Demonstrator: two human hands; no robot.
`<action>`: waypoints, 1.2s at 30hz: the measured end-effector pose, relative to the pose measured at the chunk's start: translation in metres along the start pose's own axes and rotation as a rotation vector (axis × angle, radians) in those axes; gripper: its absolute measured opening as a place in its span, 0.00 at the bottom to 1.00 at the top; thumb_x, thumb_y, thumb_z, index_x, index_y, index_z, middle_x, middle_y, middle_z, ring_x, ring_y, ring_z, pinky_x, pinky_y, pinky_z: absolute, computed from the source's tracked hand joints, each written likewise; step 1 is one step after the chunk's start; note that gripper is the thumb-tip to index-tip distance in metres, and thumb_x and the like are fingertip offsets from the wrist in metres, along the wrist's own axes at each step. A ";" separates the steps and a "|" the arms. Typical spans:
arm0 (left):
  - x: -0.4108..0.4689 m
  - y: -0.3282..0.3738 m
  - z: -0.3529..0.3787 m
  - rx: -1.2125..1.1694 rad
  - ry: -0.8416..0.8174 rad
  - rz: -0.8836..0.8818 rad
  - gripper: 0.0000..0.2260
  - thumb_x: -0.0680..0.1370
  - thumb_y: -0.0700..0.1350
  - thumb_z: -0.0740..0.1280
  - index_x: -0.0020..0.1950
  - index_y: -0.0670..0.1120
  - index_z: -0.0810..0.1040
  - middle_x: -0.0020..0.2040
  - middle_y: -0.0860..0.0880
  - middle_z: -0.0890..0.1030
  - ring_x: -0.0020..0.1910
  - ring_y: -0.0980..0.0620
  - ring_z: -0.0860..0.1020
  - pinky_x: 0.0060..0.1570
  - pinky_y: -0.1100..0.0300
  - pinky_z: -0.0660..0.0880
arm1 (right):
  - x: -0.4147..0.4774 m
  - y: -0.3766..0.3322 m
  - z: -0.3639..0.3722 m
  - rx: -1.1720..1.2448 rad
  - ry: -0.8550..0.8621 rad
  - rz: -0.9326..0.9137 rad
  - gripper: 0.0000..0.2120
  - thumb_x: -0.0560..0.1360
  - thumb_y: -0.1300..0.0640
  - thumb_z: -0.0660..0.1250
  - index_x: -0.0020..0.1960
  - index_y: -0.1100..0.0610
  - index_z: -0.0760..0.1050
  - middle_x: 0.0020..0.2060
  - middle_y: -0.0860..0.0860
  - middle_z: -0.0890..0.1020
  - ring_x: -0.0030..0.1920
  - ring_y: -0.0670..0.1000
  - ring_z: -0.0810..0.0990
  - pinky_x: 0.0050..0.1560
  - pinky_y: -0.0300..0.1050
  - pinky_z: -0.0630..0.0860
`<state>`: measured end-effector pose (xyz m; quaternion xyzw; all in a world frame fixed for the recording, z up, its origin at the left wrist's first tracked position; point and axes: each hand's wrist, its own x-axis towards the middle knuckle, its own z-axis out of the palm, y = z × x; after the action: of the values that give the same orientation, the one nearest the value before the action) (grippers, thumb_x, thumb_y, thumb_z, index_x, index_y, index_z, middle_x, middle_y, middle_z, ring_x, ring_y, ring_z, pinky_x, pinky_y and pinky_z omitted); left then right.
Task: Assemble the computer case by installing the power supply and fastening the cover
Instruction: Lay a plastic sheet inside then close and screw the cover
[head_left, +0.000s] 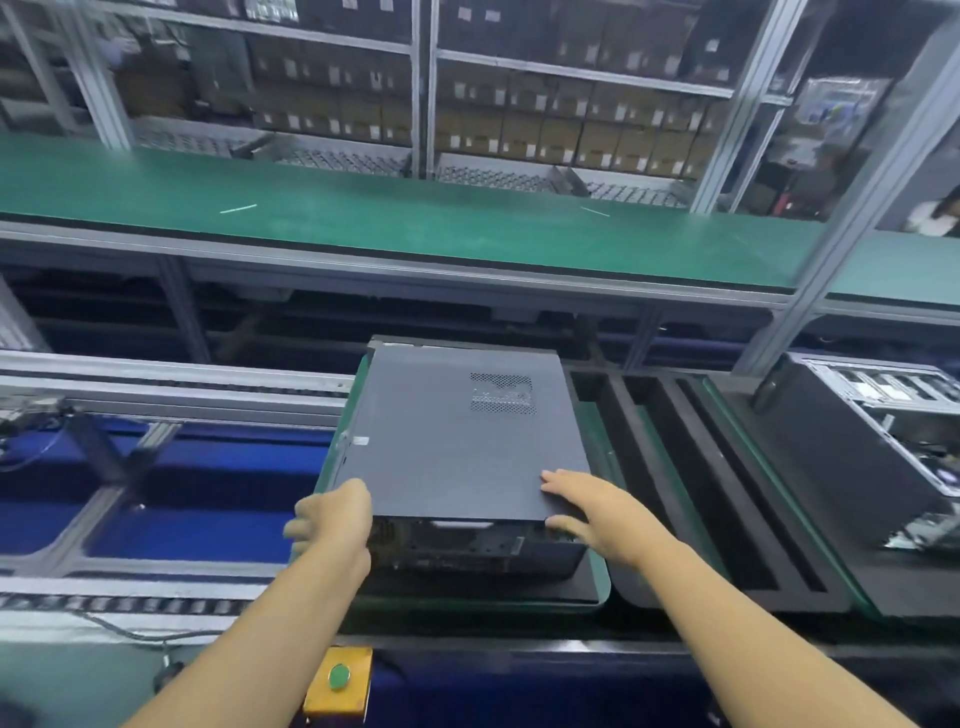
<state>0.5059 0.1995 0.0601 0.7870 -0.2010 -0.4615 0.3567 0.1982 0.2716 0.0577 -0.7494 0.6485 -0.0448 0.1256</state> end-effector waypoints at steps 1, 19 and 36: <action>-0.001 0.000 -0.004 0.161 0.082 0.122 0.22 0.76 0.45 0.65 0.68 0.40 0.68 0.70 0.40 0.64 0.66 0.38 0.66 0.67 0.42 0.66 | 0.000 0.000 0.002 -0.014 0.018 0.000 0.30 0.82 0.40 0.63 0.81 0.50 0.64 0.81 0.44 0.62 0.81 0.49 0.58 0.79 0.41 0.51; 0.071 -0.004 -0.002 1.377 -0.154 1.325 0.58 0.64 0.83 0.39 0.82 0.43 0.44 0.81 0.41 0.43 0.80 0.43 0.42 0.77 0.50 0.39 | 0.024 -0.003 0.038 -0.313 0.002 0.076 0.48 0.71 0.21 0.33 0.84 0.47 0.37 0.83 0.48 0.38 0.82 0.59 0.36 0.77 0.61 0.28; 0.074 -0.002 -0.008 1.518 -0.210 1.371 0.61 0.62 0.83 0.35 0.81 0.40 0.44 0.81 0.37 0.44 0.80 0.39 0.43 0.79 0.47 0.46 | 0.015 -0.003 0.046 -0.412 -0.038 0.043 0.44 0.76 0.26 0.35 0.84 0.50 0.38 0.84 0.52 0.42 0.83 0.63 0.42 0.75 0.54 0.34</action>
<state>0.5496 0.1560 0.0182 0.4767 -0.8761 0.0239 -0.0675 0.2139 0.2631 0.0122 -0.7460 0.6573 0.1057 -0.0174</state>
